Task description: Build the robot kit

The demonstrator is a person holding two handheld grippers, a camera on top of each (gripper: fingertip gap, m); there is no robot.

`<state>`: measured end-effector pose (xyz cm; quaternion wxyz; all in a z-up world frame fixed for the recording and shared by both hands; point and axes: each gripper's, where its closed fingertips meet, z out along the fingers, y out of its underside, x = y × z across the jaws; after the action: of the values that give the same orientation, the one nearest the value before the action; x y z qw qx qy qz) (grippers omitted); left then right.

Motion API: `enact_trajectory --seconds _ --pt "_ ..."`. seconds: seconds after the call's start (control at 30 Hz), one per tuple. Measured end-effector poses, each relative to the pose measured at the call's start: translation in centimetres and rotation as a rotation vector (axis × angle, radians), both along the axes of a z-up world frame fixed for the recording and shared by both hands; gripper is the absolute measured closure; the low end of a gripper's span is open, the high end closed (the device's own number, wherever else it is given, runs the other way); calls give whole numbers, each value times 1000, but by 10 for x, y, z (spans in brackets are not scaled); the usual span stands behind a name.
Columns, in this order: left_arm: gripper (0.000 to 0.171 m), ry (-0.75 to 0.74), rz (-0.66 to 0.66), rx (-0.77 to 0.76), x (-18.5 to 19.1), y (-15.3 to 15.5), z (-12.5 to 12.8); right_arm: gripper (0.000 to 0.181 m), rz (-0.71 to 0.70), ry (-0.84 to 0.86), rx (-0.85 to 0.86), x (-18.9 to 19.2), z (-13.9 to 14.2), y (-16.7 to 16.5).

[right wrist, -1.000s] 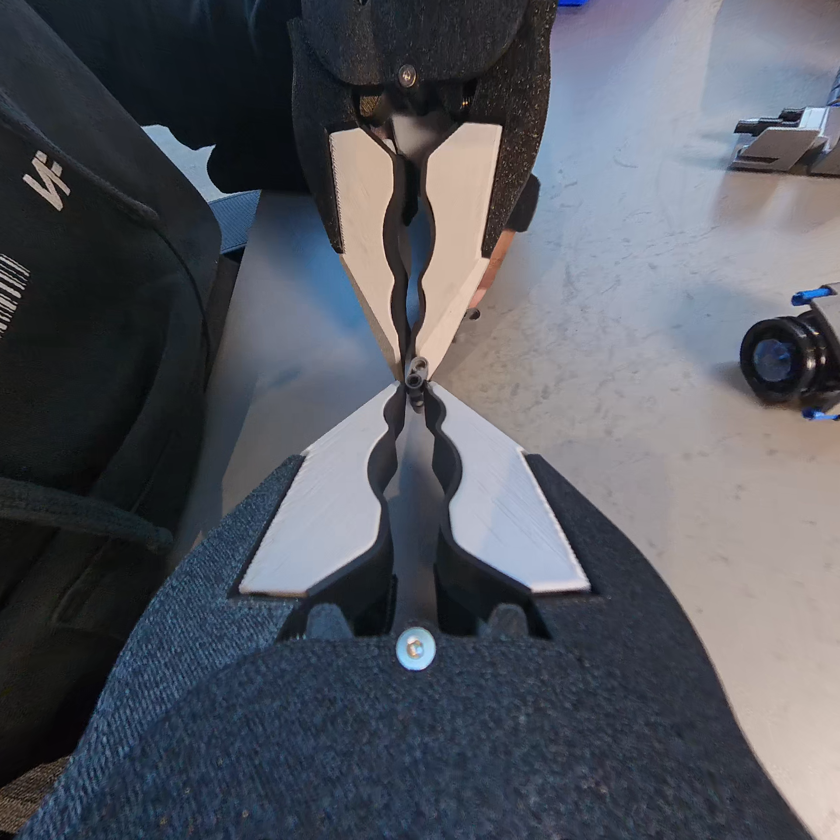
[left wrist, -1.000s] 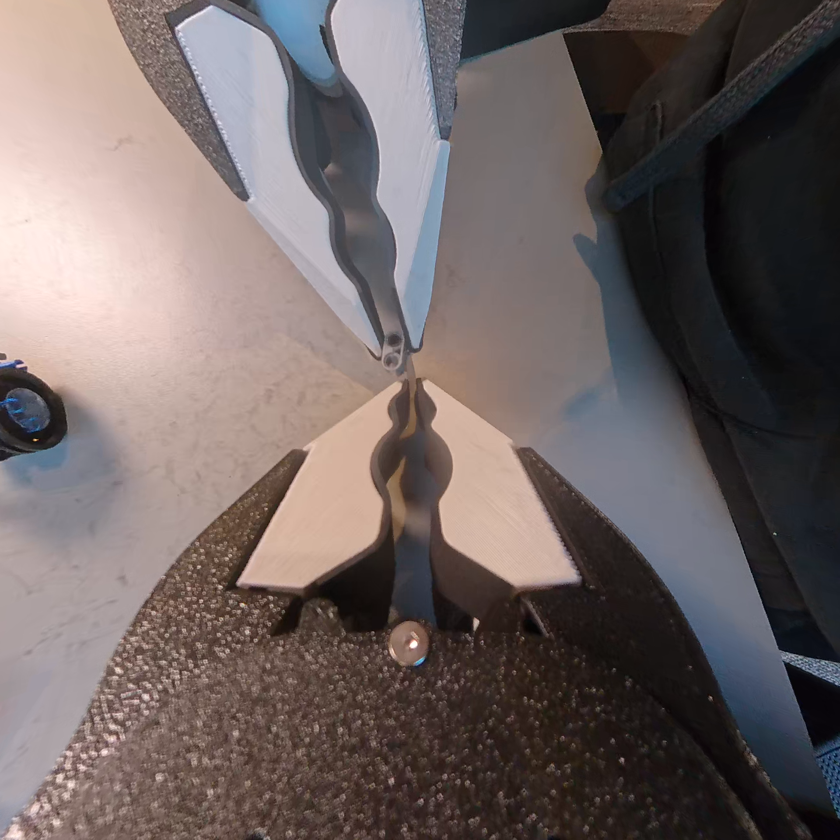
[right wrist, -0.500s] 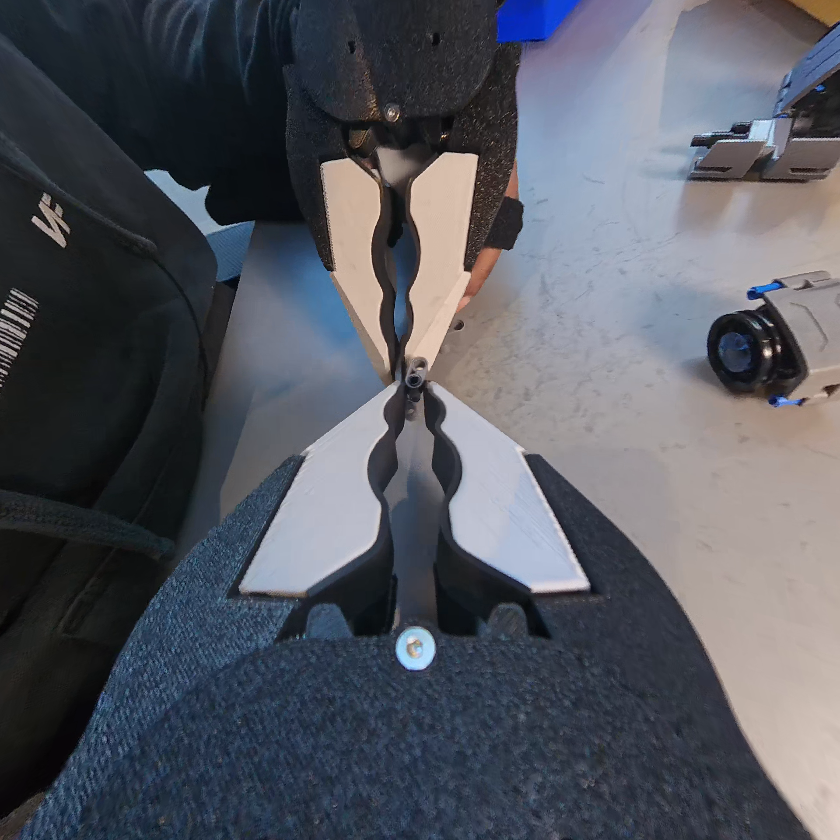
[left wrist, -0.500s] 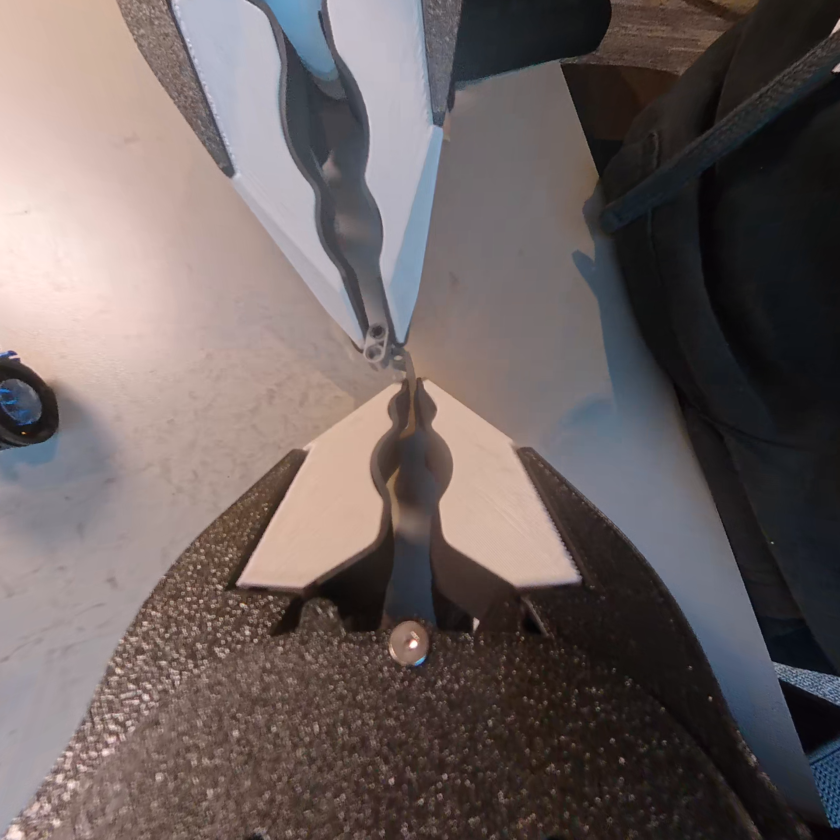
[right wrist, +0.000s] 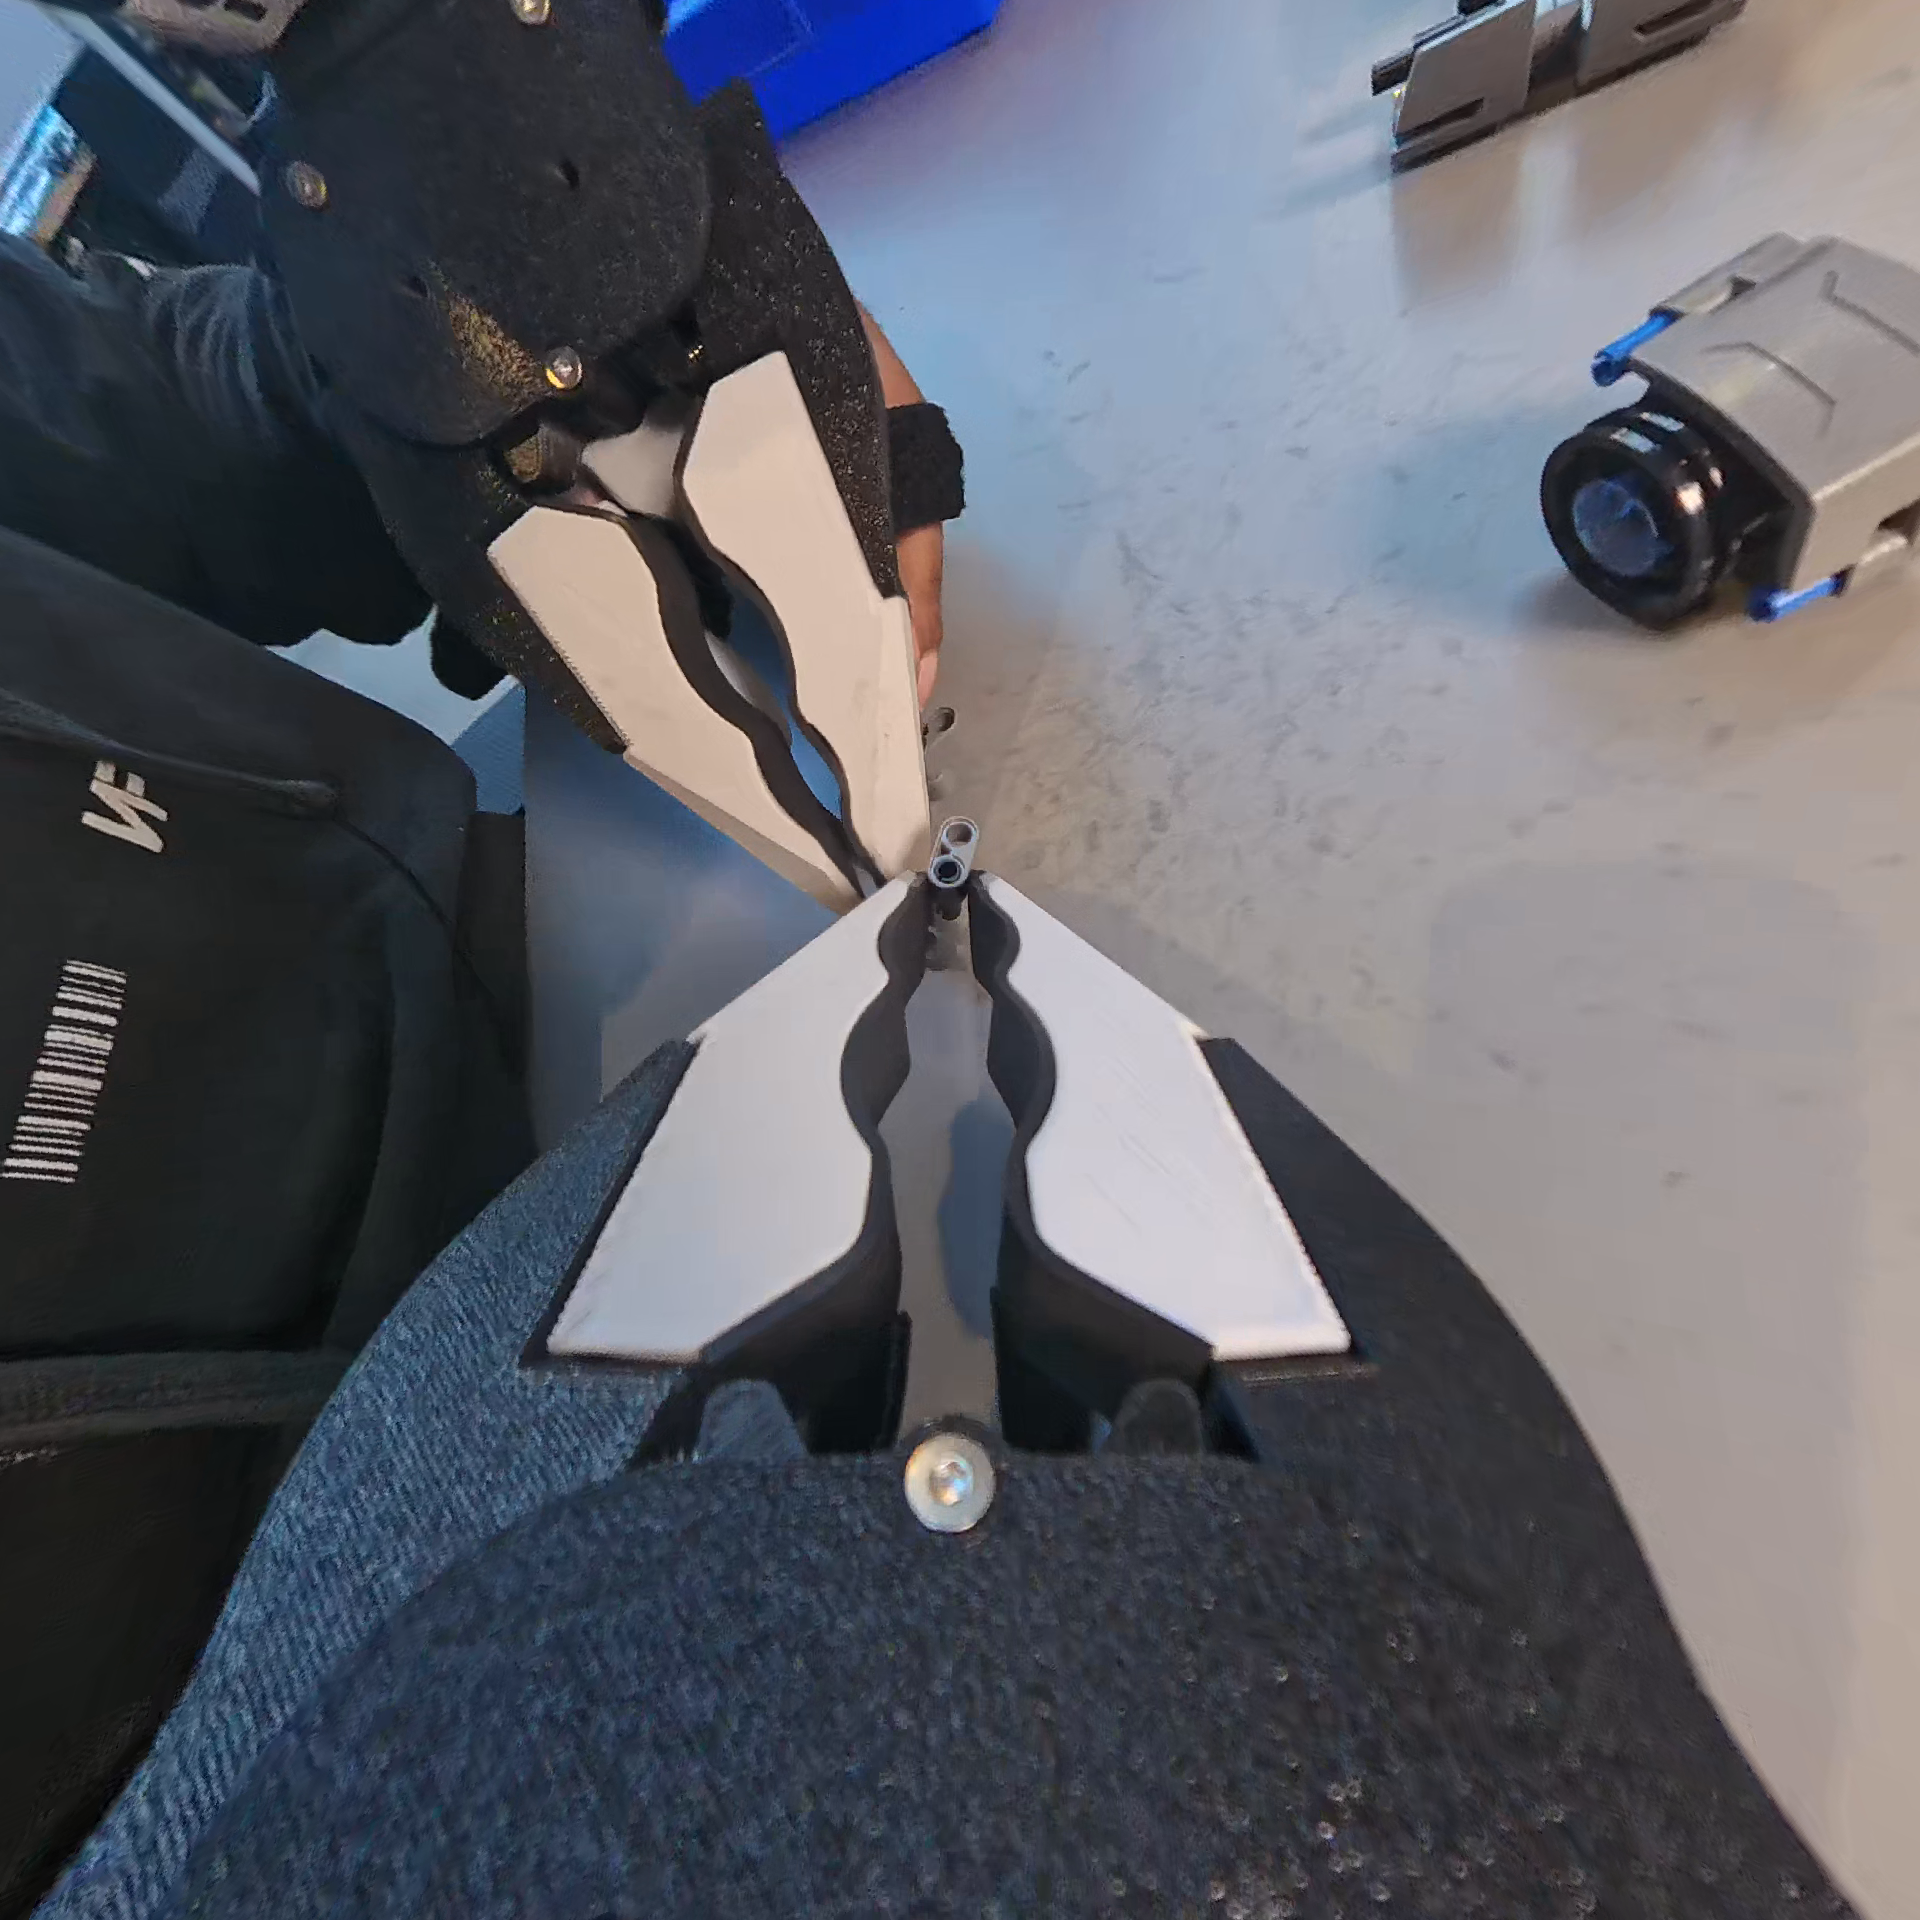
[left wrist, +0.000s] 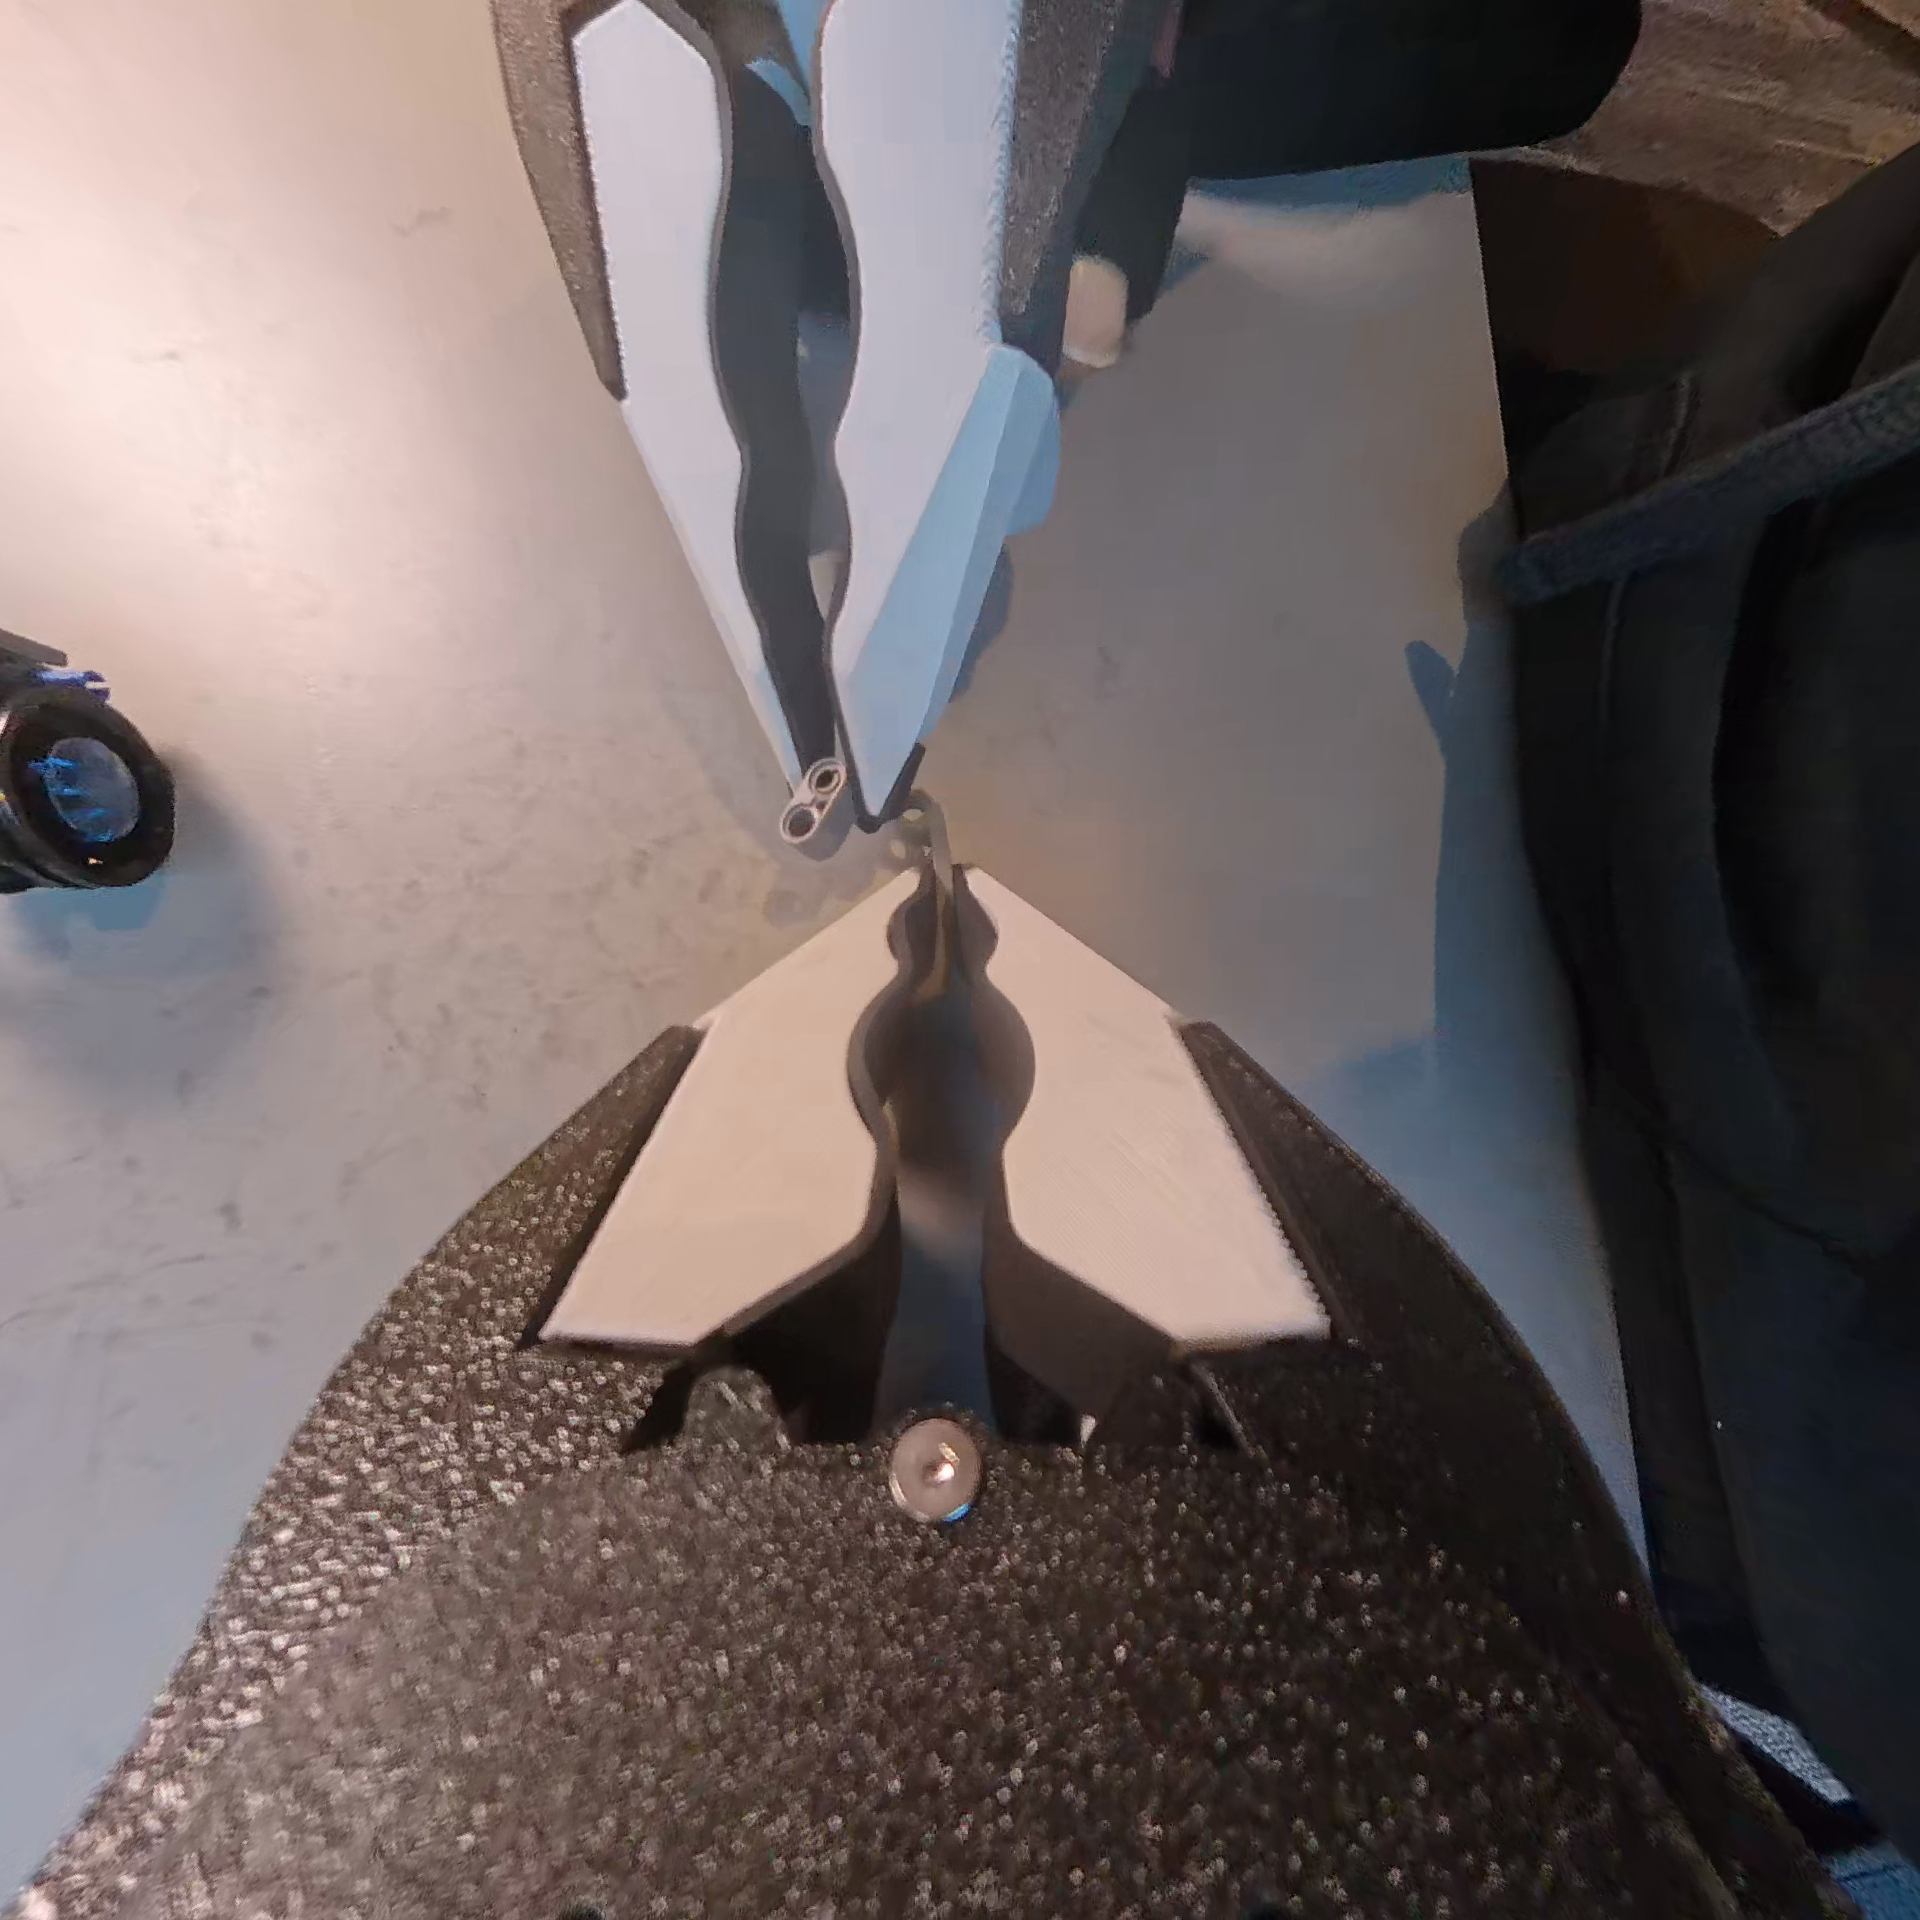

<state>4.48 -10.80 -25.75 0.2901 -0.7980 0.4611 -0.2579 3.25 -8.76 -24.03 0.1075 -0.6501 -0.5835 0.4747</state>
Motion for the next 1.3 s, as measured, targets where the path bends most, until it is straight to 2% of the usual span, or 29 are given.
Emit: enact_trajectory --seconds 0.17,0.43,0.7,0.9,1.3 --pt "170 -4 77 -9 1 2 0 175 -53 -41 -15 2 -2 0" --pt "170 19 98 19 0 2 -1 175 -95 -56 -1 6 0 -2" --pt "170 29 118 44 0 1 -1 175 -75 -47 123 6 0 -3" --pt "170 36 97 86 1 -1 -1 176 39 53 298 8 1 -8" --pt "170 27 61 108 1 -2 -1 175 229 103 413 10 1 -12"
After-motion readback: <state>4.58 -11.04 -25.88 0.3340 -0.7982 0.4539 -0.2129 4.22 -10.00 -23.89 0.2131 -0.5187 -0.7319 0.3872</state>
